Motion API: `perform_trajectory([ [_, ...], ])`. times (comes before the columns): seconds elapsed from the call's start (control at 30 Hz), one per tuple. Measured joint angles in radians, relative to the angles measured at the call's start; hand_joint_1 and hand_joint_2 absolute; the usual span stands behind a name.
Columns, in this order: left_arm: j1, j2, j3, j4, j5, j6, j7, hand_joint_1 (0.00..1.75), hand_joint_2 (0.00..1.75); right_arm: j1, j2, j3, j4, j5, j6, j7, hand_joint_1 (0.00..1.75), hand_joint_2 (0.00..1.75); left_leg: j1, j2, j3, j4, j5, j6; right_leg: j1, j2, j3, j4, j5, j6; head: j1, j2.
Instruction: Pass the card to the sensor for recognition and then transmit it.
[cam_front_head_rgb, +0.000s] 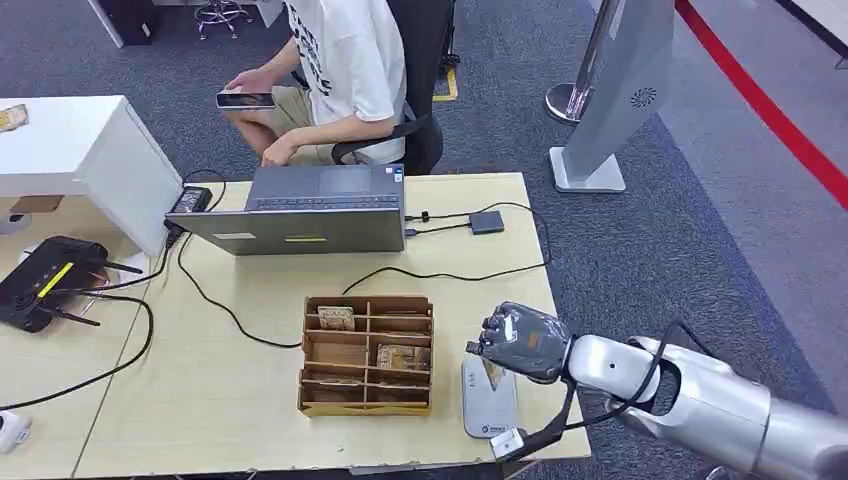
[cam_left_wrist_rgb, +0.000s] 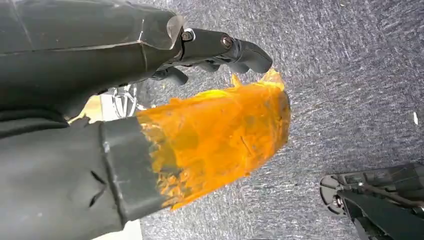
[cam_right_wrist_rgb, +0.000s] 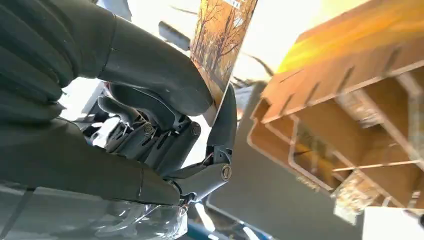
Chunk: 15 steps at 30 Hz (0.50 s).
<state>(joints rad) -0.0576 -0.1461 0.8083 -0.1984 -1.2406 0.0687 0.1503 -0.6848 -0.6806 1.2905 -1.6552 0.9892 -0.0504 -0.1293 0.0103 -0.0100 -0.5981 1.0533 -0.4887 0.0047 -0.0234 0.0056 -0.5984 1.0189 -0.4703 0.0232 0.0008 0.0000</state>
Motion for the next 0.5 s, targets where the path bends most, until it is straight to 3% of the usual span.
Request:
perform_trajectory([
  [0.27, 0.0, 0.0, 0.011, 0.0, -0.002, 0.006, 0.0, 0.0, 0.0, -0.004, -0.002, 0.059, 0.0, -0.042, 0.039, -0.029, 1.75, 1.75, 0.0, 0.0, -0.001, 0.0, 0.0, 0.0, 0.0, 0.0, 0.0, 0.0, 0.0, 0.0, 0.0, 0.0],
  [0.5, 0.0, -0.002, 0.015, 0.0, -0.007, 0.006, 0.0, 0.0, 0.0, -0.045, 0.038, 0.098, 0.008, -0.013, 0.07, -0.016, 1.75, 1.75, 0.0, 0.0, 0.0, 0.0, 0.0, 0.0, 0.0, 0.0, 0.0, 0.0, 0.0, 0.0, 0.0, 0.0],
])
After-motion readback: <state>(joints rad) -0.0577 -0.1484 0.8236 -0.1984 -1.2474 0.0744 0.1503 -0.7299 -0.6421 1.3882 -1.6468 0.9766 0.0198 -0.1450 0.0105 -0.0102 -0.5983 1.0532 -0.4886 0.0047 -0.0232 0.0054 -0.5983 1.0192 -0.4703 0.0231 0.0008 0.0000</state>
